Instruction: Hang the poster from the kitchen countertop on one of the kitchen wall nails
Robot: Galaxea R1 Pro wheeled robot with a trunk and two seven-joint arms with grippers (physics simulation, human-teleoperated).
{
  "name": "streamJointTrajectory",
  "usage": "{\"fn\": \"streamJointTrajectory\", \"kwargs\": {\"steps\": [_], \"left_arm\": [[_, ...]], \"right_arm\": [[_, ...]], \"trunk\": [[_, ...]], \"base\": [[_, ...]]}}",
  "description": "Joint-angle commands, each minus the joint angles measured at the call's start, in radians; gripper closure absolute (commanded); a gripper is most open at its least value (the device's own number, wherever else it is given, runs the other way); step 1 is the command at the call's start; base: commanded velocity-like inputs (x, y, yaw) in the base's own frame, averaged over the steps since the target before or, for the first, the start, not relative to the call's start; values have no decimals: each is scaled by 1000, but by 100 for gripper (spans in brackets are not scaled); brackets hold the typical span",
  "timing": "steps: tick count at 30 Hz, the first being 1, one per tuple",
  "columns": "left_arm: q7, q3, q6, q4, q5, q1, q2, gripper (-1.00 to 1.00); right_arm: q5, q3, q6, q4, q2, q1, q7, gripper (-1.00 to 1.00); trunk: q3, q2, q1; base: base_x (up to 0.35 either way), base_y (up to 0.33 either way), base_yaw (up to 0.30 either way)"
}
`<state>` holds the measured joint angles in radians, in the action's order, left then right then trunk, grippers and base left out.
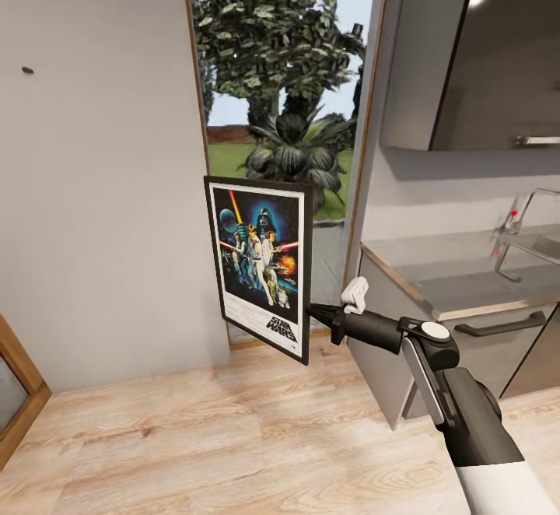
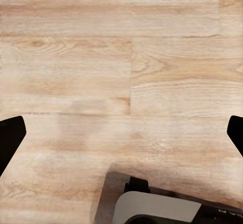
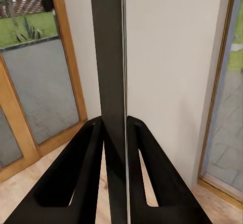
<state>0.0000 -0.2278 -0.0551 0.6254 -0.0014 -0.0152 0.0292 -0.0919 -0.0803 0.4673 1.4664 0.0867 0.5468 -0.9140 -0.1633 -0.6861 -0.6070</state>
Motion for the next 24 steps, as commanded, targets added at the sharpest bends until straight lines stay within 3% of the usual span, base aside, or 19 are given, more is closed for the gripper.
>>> {"fn": "streamJointTrajectory", "kwargs": {"steps": [1,24], "left_arm": [[0,-1,-2,1,0,0,0,-100],[0,-1,-2,1,0,0,0,-100]], "right_arm": [[-11,-1,11,0,1,1,0,100],[-11,-1,11,0,1,1,0,100]], "trunk": [[2,6,4],[74,167,92]], "base": [[0,0,0],[0,0,0]]}}
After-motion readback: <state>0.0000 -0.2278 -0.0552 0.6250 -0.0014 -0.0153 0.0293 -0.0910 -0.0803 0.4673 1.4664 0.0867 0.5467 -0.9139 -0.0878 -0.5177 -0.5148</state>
